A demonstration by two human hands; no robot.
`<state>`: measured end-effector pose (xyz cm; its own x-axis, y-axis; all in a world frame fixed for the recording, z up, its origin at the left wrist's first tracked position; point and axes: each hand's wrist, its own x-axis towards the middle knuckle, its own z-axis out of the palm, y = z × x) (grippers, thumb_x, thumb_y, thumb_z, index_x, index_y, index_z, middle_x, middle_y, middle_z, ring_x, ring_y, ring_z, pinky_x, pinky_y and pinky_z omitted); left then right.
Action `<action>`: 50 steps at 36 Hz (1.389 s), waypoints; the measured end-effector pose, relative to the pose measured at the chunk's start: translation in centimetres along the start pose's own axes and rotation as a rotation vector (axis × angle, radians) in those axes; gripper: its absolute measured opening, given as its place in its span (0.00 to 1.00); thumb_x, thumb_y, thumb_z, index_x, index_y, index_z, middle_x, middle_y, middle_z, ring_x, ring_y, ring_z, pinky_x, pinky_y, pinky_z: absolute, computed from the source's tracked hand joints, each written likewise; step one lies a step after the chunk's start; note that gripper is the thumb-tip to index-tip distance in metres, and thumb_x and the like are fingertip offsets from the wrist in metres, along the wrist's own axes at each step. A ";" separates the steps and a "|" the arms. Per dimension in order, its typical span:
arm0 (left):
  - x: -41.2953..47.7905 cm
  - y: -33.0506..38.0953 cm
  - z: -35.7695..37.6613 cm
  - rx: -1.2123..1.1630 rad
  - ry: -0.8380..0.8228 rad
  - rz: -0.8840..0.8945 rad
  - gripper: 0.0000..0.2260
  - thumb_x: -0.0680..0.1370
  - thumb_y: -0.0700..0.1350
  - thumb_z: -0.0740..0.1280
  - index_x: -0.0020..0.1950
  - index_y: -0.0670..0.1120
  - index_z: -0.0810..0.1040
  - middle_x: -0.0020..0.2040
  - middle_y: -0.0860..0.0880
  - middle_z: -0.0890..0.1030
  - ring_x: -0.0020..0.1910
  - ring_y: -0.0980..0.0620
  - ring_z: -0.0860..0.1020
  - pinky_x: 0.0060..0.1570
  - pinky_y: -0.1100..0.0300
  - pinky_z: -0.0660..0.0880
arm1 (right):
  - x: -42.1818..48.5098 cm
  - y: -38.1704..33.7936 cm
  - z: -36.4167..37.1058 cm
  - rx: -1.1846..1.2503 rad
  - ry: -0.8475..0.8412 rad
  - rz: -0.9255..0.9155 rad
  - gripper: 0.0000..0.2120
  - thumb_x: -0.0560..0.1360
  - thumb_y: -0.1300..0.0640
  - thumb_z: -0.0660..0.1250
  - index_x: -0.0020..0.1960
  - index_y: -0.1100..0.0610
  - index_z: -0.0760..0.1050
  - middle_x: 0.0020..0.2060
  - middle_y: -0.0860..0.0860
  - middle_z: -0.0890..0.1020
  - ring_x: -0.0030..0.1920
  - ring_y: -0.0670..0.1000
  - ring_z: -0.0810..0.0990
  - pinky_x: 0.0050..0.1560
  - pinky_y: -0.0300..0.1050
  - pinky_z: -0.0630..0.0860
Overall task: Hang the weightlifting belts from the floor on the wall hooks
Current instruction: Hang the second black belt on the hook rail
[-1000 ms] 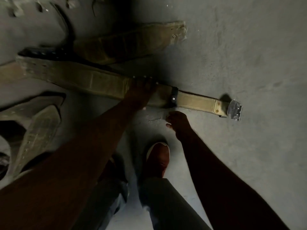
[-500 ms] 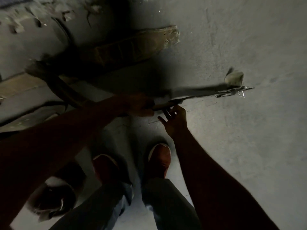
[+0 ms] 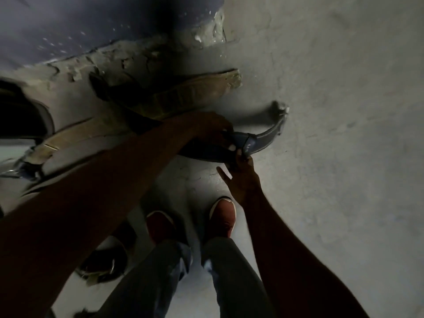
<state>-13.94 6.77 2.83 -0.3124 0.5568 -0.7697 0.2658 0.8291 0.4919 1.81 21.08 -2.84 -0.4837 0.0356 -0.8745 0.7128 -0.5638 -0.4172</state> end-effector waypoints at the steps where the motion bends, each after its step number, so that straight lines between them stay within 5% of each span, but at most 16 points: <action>1: -1.4 1.4 -0.6 0.009 0.007 0.021 0.22 0.82 0.54 0.63 0.72 0.45 0.70 0.71 0.43 0.74 0.69 0.42 0.73 0.64 0.53 0.67 | -1.3 -0.8 0.2 0.044 0.026 0.018 0.21 0.76 0.42 0.68 0.66 0.47 0.73 0.70 0.53 0.75 0.71 0.56 0.73 0.68 0.63 0.73; 5: -5.7 3.5 -1.7 0.048 0.045 0.032 0.18 0.82 0.52 0.62 0.70 0.46 0.73 0.67 0.43 0.77 0.65 0.42 0.75 0.66 0.48 0.70 | -4.7 -3.8 0.2 0.235 0.134 0.017 0.28 0.78 0.35 0.61 0.69 0.53 0.74 0.65 0.55 0.80 0.66 0.56 0.77 0.68 0.60 0.72; 10: -12.9 4.9 -4.0 -0.038 0.086 -0.022 0.22 0.75 0.67 0.65 0.52 0.50 0.80 0.52 0.48 0.82 0.56 0.46 0.80 0.58 0.53 0.72 | -9.9 -7.5 3.1 0.206 0.091 0.007 0.21 0.84 0.49 0.59 0.72 0.60 0.71 0.66 0.59 0.79 0.57 0.54 0.83 0.48 0.48 0.81; 13: -16.7 6.8 -6.1 -0.251 0.268 -0.098 0.33 0.70 0.76 0.59 0.51 0.49 0.82 0.51 0.50 0.83 0.56 0.49 0.79 0.62 0.51 0.72 | -13.8 -9.2 6.0 0.101 -0.058 -0.100 0.26 0.83 0.47 0.59 0.75 0.60 0.66 0.69 0.59 0.76 0.67 0.59 0.77 0.63 0.55 0.76; 17: -21.9 11.3 -9.5 -0.578 0.416 -0.117 0.21 0.79 0.63 0.62 0.61 0.49 0.79 0.49 0.54 0.79 0.52 0.53 0.79 0.53 0.62 0.71 | -20.1 -10.5 10.3 -0.057 -0.215 -0.051 0.16 0.84 0.55 0.59 0.71 0.54 0.69 0.66 0.56 0.79 0.65 0.60 0.78 0.66 0.57 0.75; 19: -23.0 12.5 -10.1 -0.758 0.445 -0.068 0.18 0.80 0.54 0.68 0.64 0.44 0.80 0.55 0.49 0.83 0.54 0.52 0.81 0.53 0.67 0.75 | -23.1 -11.2 12.2 -0.217 -0.279 -0.060 0.13 0.81 0.60 0.64 0.64 0.50 0.74 0.59 0.52 0.83 0.57 0.54 0.83 0.60 0.52 0.79; 21: -25.5 13.7 -10.9 -0.753 0.537 -0.086 0.14 0.80 0.44 0.69 0.62 0.38 0.80 0.54 0.43 0.83 0.49 0.53 0.79 0.42 0.73 0.74 | -26.6 -12.6 13.8 -0.382 -0.310 -0.096 0.12 0.80 0.62 0.66 0.60 0.49 0.76 0.53 0.48 0.85 0.52 0.51 0.84 0.55 0.48 0.81; 25: -30.5 15.7 -10.9 -0.742 0.692 -0.137 0.10 0.78 0.48 0.70 0.55 0.43 0.82 0.50 0.42 0.85 0.46 0.49 0.79 0.49 0.55 0.77 | -32.5 -16.6 15.6 -0.485 -0.268 -0.185 0.14 0.80 0.53 0.67 0.64 0.55 0.78 0.56 0.52 0.85 0.57 0.54 0.84 0.55 0.47 0.82; 28: -33.2 15.8 -10.3 -0.726 0.793 -0.113 0.12 0.75 0.61 0.64 0.50 0.54 0.79 0.48 0.47 0.84 0.49 0.49 0.81 0.55 0.45 0.79 | -35.4 -19.0 17.1 -0.494 -0.226 -0.317 0.13 0.81 0.49 0.65 0.62 0.54 0.77 0.52 0.50 0.86 0.50 0.48 0.85 0.42 0.40 0.81; 32: -40.6 20.1 -12.0 -0.760 0.946 -0.080 0.07 0.82 0.47 0.62 0.48 0.47 0.77 0.49 0.41 0.81 0.50 0.42 0.79 0.55 0.47 0.75 | -40.3 -21.3 20.0 -0.634 -0.193 -0.560 0.12 0.79 0.47 0.67 0.56 0.54 0.73 0.51 0.62 0.81 0.48 0.59 0.82 0.46 0.59 0.83; 34: -43.5 21.5 -12.7 -0.798 1.039 -0.064 0.09 0.83 0.45 0.61 0.45 0.44 0.75 0.45 0.40 0.78 0.44 0.44 0.76 0.47 0.53 0.71 | -42.7 -22.6 21.2 -0.675 -0.255 -0.642 0.07 0.78 0.48 0.68 0.51 0.50 0.74 0.42 0.59 0.80 0.42 0.59 0.80 0.47 0.62 0.81; 37: -48.6 23.9 -13.7 -0.791 1.172 -0.047 0.09 0.84 0.45 0.61 0.52 0.42 0.77 0.44 0.45 0.77 0.40 0.54 0.74 0.41 0.63 0.67 | -47.1 -25.2 23.3 -0.729 -0.385 -0.753 0.02 0.79 0.53 0.68 0.51 0.47 0.75 0.36 0.47 0.79 0.41 0.56 0.80 0.45 0.59 0.81; 39: -51.9 25.1 -14.2 -0.771 1.286 -0.003 0.06 0.84 0.46 0.61 0.55 0.48 0.77 0.46 0.53 0.77 0.43 0.58 0.76 0.42 0.67 0.68 | -49.9 -26.8 24.8 -0.786 -0.457 -0.836 0.04 0.78 0.50 0.68 0.52 0.47 0.75 0.42 0.56 0.80 0.45 0.65 0.80 0.46 0.65 0.80; 44: -59.3 27.7 -14.8 -0.728 1.500 0.261 0.14 0.80 0.45 0.63 0.64 0.58 0.75 0.61 0.52 0.82 0.61 0.53 0.80 0.61 0.58 0.76 | -56.4 -30.3 28.9 -0.840 -0.602 -1.116 0.11 0.77 0.45 0.69 0.53 0.51 0.76 0.37 0.57 0.76 0.38 0.57 0.75 0.42 0.55 0.76; 47: -61.7 28.7 -14.8 -0.806 1.586 0.327 0.23 0.79 0.42 0.65 0.74 0.53 0.69 0.67 0.48 0.79 0.65 0.49 0.79 0.65 0.50 0.75 | -59.9 -31.7 31.1 -0.847 -0.660 -1.255 0.12 0.76 0.46 0.68 0.56 0.50 0.78 0.38 0.61 0.78 0.37 0.57 0.75 0.43 0.56 0.77; 50: -63.9 29.9 -15.7 -0.824 1.737 0.376 0.23 0.78 0.38 0.66 0.72 0.54 0.70 0.64 0.47 0.80 0.62 0.50 0.80 0.64 0.50 0.76 | -62.9 -32.7 32.9 -0.847 -0.721 -1.373 0.10 0.77 0.49 0.68 0.57 0.49 0.78 0.39 0.60 0.79 0.38 0.61 0.77 0.43 0.59 0.77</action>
<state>-0.37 -3.18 73.13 -0.8975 -0.3064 0.3172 0.2622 0.2076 0.9424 -7.81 10.14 74.01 -0.8446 -0.3965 0.3598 -0.4323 0.1086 -0.8952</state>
